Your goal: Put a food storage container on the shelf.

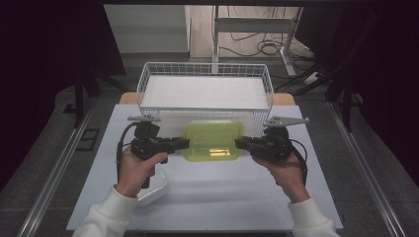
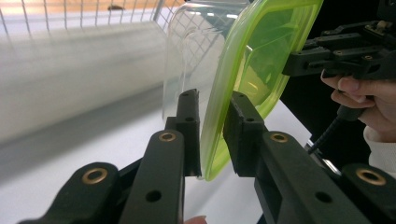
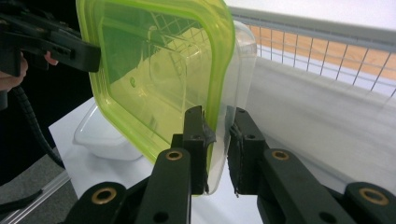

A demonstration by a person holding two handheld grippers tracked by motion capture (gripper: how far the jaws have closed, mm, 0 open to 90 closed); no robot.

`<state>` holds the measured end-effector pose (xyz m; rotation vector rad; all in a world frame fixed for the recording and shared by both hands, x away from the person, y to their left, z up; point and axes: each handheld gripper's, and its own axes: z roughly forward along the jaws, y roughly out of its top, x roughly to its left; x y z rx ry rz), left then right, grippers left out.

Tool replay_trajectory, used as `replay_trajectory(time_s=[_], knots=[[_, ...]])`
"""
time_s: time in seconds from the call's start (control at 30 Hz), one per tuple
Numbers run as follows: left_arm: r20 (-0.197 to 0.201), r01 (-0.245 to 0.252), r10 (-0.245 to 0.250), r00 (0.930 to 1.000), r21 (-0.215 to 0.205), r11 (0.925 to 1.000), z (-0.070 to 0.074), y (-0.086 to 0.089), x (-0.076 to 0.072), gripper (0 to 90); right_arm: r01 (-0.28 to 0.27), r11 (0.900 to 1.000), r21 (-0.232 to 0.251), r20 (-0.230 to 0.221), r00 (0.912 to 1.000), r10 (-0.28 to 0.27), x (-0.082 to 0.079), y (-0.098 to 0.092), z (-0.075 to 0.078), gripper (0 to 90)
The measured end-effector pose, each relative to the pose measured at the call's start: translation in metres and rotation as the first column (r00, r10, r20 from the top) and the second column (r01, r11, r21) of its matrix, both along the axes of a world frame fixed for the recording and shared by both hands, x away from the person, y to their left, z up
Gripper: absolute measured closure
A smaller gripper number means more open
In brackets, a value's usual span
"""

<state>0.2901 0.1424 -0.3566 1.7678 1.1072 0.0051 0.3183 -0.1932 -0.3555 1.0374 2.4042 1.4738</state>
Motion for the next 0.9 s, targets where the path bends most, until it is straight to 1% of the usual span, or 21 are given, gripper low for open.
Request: replay_trajectory(time_s=[0.13, 0.33, 0.5, 0.53, 0.57, 0.6, 0.63, 0.7, 0.73, 0.77, 0.8, 0.83, 0.87, 0.9], knots=[[0.016, 0.002, -0.002, 0.9999, 0.009, 1.0, 0.007, 0.001, 0.006, 76.9, -0.002, 1.0, -0.001, 0.012, 0.9999, 0.002, 0.004, 0.002, 0.003, 78.1], [0.029, 0.01, -0.011, 0.9995, 0.012, 0.9999, 0.014, 0.002, 0.013, 76.8, 0.003, 1.0, 0.029, 0.026, 0.9997, -0.003, 0.012, 0.002, 0.007, 78.2], [0.043, 0.011, -0.011, 0.999, 0.01, 0.9999, 0.021, 0.004, 0.018, 76.9, 0.004, 0.999, 0.038, 0.036, 0.9993, -0.005, 0.016, 0.002, 0.013, 78.4], [0.047, 0.014, -0.014, 0.9988, 0.004, 0.9999, 0.024, 0.004, 0.021, 76.9, 0.006, 0.999, 0.037, 0.043, 0.999, -0.008, 0.018, 0.002, 0.017, 78.4], [0.047, 0.014, -0.014, 0.9988, 0.004, 0.9999, 0.024, 0.004, 0.021, 76.9, 0.006, 0.999, 0.037, 0.043, 0.999, -0.008, 0.018, 0.002, 0.017, 78.4], [0.054, 0.017, -0.018, 0.9984, 0.002, 0.9998, 0.028, 0.005, 0.022, 76.9, 0.005, 0.999, 0.037, 0.048, 0.9988, -0.006, 0.019, 0.002, 0.019, 78.4], [0.057, 0.02, -0.02, 0.9981, -0.002, 0.9998, 0.03, 0.005, 0.023, 76.8, 0.002, 0.999, 0.038, 0.051, 0.9987, -0.004, 0.02, 0.002, 0.023, 78.4], [0.067, 0.023, -0.023, 0.9975, -0.001, 0.9997, 0.036, 0.005, 0.026, 76.8, 0.002, 0.999, 0.048, 0.056, 0.9984, -0.005, 0.022, 0.002, 0.028, 78.4], [0.073, 0.026, -0.026, 0.997, 0.0, 0.9997, 0.04, 0.006, 0.029, 76.8, 0.002, 0.999, 0.051, 0.069, 0.9976, -0.006, 0.024, 0.002, 0.034, 78.4], [0.073, 0.026, -0.026, 0.997, 0.0, 0.9997, 0.04, 0.006, 0.029, 76.8, 0.002, 0.999, 0.051, 0.069, 0.9976, -0.006, 0.024, 0.002, 0.034, 78.4], [0.081, 0.029, -0.029, 0.9963, 0.004, 0.9996, 0.045, 0.006, 0.032, 76.9, 0.005, 0.999, 0.05, 0.077, 0.997, -0.009, 0.026, 0.002, 0.041, 78.5], [0.081, 0.029, -0.029, 0.9963, 0.004, 0.9996, 0.045, 0.006, 0.032, 76.9, 0.005, 0.999, 0.05, 0.077, 0.997, -0.009, 0.026, 0.002, 0.041, 78.5], [0.085, 0.034, -0.034, 0.9958, 0.007, 0.9994, 0.05, 0.006, 0.036, 76.8, 0.007, 0.999, 0.051, 0.082, 0.9966, -0.011, 0.03, 0.002, 0.046, 78.5], [0.085, 0.034, -0.034, 0.9958, 0.007, 0.9994, 0.05, 0.006, 0.036, 76.9, 0.005, 0.999, 0.053, 0.081, 0.9966, -0.009, 0.031, 0.001, 0.047, 78.6]])
